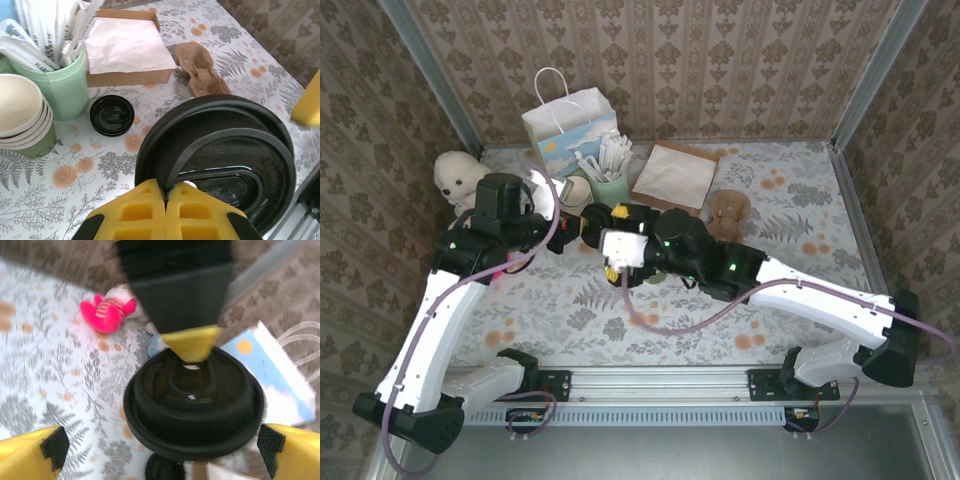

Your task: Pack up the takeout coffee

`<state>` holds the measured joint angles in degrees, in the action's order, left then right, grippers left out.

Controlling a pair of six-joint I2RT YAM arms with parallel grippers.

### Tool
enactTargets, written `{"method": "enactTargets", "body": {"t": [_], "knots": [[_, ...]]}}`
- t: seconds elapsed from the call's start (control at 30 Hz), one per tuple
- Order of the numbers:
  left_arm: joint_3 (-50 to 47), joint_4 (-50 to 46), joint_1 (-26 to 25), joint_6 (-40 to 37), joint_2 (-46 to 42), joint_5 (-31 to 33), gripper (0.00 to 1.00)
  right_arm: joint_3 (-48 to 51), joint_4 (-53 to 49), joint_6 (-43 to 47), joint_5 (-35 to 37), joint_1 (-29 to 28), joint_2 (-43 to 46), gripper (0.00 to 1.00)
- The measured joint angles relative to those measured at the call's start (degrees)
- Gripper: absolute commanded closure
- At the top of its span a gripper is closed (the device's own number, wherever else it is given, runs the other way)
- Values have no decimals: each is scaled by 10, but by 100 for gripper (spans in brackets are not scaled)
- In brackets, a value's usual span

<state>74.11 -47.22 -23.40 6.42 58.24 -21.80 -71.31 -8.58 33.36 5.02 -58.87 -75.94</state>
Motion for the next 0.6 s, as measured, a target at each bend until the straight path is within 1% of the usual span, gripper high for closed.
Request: {"method": "enactTargets", "body": {"t": [0.1, 0.2, 0.27, 0.37, 0.43, 0.5, 0.6], "knots": [[-4, 14, -2, 46, 0, 31, 100, 3, 49, -162, 22, 16, 2, 0], [-15, 19, -2, 84, 1, 41, 100, 5, 78, -336, 40, 38, 2, 0], [-15, 11, -3, 100, 7, 45, 100, 28, 115, -441, 47, 64, 4, 0], [-15, -16, -9, 117, 23, 58, 100, 88, 152, -568, 40, 107, 8, 0], [-15, -31, -19, 132, 38, 64, 100, 122, 154, -639, 17, 140, 8, 0], [-16, -40, -42, 152, 55, 78, 100, 140, 146, -695, -12, 172, 8, 0], [-27, -33, -89, 183, 67, 112, 100, 141, 111, -740, -35, 196, 12, 0]]}}
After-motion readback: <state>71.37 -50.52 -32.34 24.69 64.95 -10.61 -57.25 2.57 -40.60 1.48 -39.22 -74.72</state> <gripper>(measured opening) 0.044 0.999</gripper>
